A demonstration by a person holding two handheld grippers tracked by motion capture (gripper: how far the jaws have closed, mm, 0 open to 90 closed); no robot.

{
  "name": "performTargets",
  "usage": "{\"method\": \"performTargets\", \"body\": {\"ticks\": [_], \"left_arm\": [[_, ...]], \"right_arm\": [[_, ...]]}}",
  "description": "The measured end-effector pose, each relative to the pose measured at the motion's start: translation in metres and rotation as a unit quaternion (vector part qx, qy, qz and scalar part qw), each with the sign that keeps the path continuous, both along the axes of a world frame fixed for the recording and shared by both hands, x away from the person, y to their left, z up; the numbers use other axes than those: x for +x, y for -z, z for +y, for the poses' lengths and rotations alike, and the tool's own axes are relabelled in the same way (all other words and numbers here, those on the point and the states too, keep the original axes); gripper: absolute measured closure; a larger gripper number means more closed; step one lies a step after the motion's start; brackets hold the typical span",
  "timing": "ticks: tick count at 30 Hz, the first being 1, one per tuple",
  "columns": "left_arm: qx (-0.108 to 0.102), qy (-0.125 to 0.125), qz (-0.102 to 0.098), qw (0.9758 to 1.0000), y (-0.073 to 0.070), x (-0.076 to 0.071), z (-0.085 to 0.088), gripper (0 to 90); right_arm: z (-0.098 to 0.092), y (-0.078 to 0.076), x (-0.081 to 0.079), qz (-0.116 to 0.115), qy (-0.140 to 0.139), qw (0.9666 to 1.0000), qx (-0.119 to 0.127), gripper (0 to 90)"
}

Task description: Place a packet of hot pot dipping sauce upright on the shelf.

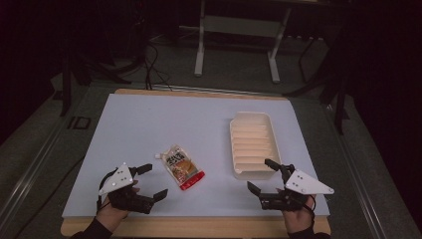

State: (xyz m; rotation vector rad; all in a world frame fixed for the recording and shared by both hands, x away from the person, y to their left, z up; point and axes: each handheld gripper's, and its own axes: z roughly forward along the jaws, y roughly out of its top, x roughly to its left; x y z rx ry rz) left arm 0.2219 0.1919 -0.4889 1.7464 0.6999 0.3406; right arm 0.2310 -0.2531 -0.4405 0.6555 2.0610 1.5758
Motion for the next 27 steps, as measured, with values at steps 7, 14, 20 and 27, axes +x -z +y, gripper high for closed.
{"method": "performTargets", "body": {"ticks": [7, 14, 20, 27], "left_arm": [[0.003, 0.008, -0.012, 0.9999, 0.000, -0.003, -0.002, 3.0], [-0.014, 0.029, -0.024, 0.9992, 0.001, -0.003, -0.005, 3.7], [-0.021, 0.062, 0.014, 0.9978, -0.001, -0.003, -0.013, 3.6], [-0.014, 0.088, -0.003, 0.9960, -0.015, -0.003, -0.024, 3.4]], "right_arm": [[0.001, -0.002, -0.002, -0.005, 0.007, 0.9999, -0.009, 13.4], [0.004, -0.004, -0.006, -0.014, -0.004, 0.9998, -0.017, 13.1], [0.004, -0.006, -0.007, -0.012, -0.018, 0.9997, -0.003, 11.8], [0.008, -0.012, -0.011, 0.000, -0.029, 0.9995, -0.010, 11.8]]}}
